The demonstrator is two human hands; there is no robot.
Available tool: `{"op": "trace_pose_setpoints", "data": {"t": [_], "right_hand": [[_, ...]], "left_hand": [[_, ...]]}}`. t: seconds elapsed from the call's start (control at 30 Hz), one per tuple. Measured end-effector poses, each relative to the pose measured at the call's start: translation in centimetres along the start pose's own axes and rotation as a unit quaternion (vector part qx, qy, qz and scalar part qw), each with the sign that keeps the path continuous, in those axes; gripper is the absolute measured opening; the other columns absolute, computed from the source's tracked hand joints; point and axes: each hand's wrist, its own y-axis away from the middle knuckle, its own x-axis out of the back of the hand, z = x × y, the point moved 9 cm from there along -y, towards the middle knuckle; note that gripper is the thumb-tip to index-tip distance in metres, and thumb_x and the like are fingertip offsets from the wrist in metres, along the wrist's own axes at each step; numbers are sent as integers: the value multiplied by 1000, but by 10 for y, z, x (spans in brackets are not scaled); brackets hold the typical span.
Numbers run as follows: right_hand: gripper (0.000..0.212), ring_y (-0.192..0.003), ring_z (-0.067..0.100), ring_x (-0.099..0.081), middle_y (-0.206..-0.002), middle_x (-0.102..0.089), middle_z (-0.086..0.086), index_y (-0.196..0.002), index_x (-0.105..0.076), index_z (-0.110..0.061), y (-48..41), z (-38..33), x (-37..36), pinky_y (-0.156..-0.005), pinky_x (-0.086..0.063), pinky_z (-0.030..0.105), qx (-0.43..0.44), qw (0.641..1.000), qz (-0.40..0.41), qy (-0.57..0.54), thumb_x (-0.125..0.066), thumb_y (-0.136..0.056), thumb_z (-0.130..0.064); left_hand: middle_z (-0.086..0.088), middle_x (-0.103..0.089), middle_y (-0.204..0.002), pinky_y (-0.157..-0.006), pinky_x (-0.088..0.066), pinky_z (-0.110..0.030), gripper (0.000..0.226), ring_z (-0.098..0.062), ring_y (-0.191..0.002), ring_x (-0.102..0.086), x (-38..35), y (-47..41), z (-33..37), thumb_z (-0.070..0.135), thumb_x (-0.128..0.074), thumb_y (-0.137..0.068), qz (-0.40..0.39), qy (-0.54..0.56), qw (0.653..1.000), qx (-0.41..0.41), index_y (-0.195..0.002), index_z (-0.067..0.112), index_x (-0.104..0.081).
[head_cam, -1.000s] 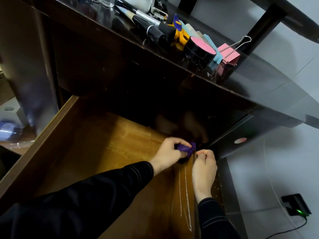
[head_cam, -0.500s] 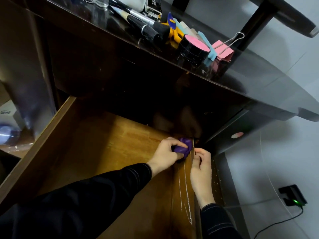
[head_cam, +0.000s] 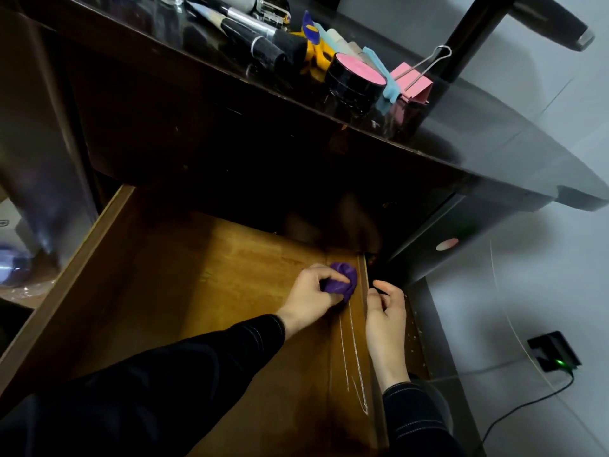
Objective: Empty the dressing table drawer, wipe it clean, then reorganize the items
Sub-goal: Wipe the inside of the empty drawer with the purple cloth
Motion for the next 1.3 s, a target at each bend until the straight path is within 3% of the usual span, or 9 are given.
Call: {"op": "trace_pose_setpoints", "data": {"t": [0.13, 0.37, 0.57, 0.77, 0.9, 1.0, 1.07, 1.17, 1.3], "right_hand": [[17, -96, 7, -63, -108, -61, -10, -119, -54, -36, 0, -1, 0, -82, -54, 30, 12, 1000, -2, 5, -52, -103, -29], [17, -93, 2, -61, -103, -62, -13, -116, -61, -31, -2, 4, -1, -73, -45, 19, 11, 1000, 5, 18, -51, -102, -31], [17, -87, 5, -64, -99, -65, -10, -116, -61, -29, -1, 5, 0, -75, -52, 26, 1, 1000, -1, 8, -51, -103, -32], [19, -88, -5, -59, -99, -64, -12, -117, -63, -25, 0, 2, 0, -71, -43, 17, 9, 1000, 2, 14, -51, -103, -29], [17, -84, -3, -62, -96, -64, -11, -115, -62, -26, 0, 4, 1, -69, -46, 20, 1, 1000, 2, 9, -51, -103, -29], [18, -88, 8, -64, -98, -64, -9, -116, -61, -26, 0, 4, 2, -71, -49, 23, 1, 1000, 0, 16, -50, -103, -30], [18, -91, 8, -63, -101, -64, -8, -117, -62, -25, 0, 3, 2, -73, -49, 23, 5, 1000, 0, 14, -51, -103, -30], [19, -91, -2, -60, -102, -64, -10, -117, -63, -25, 0, 3, 0, -70, -43, 16, 5, 1000, 4, 10, -51, -102, -29], [19, -90, 0, -61, -101, -65, -7, -114, -64, -25, 0, 5, 2, -72, -46, 18, -3, 1000, 5, -6, -48, -104, -27]], "left_hand": [[2, -66, -115, -106, -44, -27, 32, -14, -113, -59, -8, 9, -30, -6, -69, -85, -75, -76, 991, 82, -106, 17, -75], [2, -58, -114, -92, -47, -16, 39, -12, -102, -60, 0, -3, 13, -1, -75, -80, 5, 31, 999, -11, -91, 37, -71], [0, -64, -111, -93, -45, -20, 28, -16, -110, -59, -17, 15, -32, -9, -67, -83, -103, -49, 988, 105, -102, 11, -70], [-6, -63, -112, -80, -52, -28, 35, -22, -99, -63, -2, 1, 20, -6, -71, -79, 0, 71, 997, 11, -87, 28, -71], [0, -58, -109, -101, -45, -33, 26, -19, -104, -57, -14, 13, -8, -6, -69, -80, -44, -22, 997, 51, -89, 19, -68], [-3, -64, -106, -100, -47, -30, 24, -19, -106, -60, -23, 22, -27, -9, -66, -82, -115, -74, 985, 105, -90, 14, -68], [0, -66, -98, -87, -49, -21, 29, -18, -101, -61, -17, 14, -13, -12, -65, -80, -88, -55, 991, 79, -88, 15, -70], [-4, -65, -102, -77, -52, -28, 35, -22, -94, -63, -8, 4, 15, -10, -68, -76, -37, 20, 999, 30, -81, 24, -70], [-5, -57, -113, -91, -47, -27, 34, -21, -103, -57, -13, 8, 8, -6, -71, -74, -26, 14, 999, 16, -84, 26, -66]]}}
